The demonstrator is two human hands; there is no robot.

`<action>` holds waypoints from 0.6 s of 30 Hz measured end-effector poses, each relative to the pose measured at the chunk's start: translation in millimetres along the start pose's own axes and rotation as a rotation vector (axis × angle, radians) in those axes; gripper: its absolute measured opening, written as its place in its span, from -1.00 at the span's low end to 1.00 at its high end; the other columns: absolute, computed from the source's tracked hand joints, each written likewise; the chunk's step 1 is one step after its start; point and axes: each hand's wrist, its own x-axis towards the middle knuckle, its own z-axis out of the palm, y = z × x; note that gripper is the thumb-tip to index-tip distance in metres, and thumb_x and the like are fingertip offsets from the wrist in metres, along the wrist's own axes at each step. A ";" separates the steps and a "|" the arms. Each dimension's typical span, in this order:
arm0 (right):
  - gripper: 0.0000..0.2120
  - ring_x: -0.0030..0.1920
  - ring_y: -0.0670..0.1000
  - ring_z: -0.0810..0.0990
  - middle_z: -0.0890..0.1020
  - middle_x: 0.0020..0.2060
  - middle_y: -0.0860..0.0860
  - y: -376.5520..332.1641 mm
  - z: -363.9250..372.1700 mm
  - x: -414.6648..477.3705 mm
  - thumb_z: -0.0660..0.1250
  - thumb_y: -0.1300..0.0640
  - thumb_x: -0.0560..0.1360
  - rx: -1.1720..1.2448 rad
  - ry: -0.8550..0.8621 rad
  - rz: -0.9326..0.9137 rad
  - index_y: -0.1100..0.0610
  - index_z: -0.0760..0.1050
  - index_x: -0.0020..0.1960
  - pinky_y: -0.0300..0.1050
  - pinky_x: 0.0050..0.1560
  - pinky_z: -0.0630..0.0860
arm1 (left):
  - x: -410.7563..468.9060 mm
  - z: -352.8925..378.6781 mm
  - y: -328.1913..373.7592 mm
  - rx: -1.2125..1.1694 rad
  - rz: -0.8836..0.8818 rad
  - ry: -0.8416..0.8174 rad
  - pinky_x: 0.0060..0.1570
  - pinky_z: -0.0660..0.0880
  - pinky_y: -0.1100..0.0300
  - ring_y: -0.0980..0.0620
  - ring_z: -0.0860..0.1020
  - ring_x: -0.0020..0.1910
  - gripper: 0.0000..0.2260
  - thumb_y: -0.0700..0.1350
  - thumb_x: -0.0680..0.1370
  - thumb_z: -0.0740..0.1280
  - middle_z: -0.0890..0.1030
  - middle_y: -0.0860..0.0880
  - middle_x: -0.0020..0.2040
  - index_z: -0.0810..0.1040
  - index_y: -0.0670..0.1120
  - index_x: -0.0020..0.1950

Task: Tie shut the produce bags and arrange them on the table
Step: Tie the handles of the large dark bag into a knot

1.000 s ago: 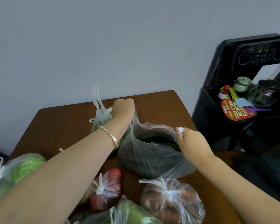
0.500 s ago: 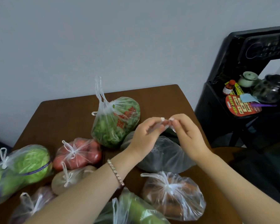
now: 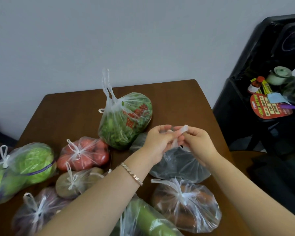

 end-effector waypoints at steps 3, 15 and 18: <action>-0.73 -0.13 0.19 0.51 0.57 -0.08 0.44 3.0 -5.0 -0.2 0.14 0.43 0.48 -0.033 -0.060 -0.025 0.28 0.60 -0.03 0.23 0.00 0.50 | 6.8 -1.0 3.8 0.028 -0.114 -0.019 -0.34 0.60 0.22 0.03 0.68 -0.29 -0.68 -0.27 0.34 0.48 0.66 -0.14 -0.16 0.50 -0.20 0.05; -0.78 -0.52 -0.11 0.45 0.54 -0.52 0.07 24.4 -10.1 5.1 0.24 0.15 0.53 -0.244 0.211 -0.162 0.14 0.59 -0.23 -0.30 -0.43 0.41 | 14.5 -3.1 0.9 0.940 0.133 -0.057 -0.15 0.57 0.17 0.02 0.63 -0.27 -0.82 -0.05 0.45 0.41 0.68 -0.12 -0.20 0.59 -0.17 -0.11; -0.70 -0.56 -0.15 0.40 0.48 -0.55 0.03 29.2 -8.5 8.3 0.24 0.10 0.53 -0.305 0.293 -0.141 0.26 0.54 -0.27 -0.32 -0.47 0.36 | 12.7 -0.9 1.0 1.072 0.182 -0.135 -0.20 0.56 0.16 -0.02 0.63 -0.24 -0.79 -0.06 0.56 0.24 0.67 -0.18 -0.13 0.54 -0.19 -0.09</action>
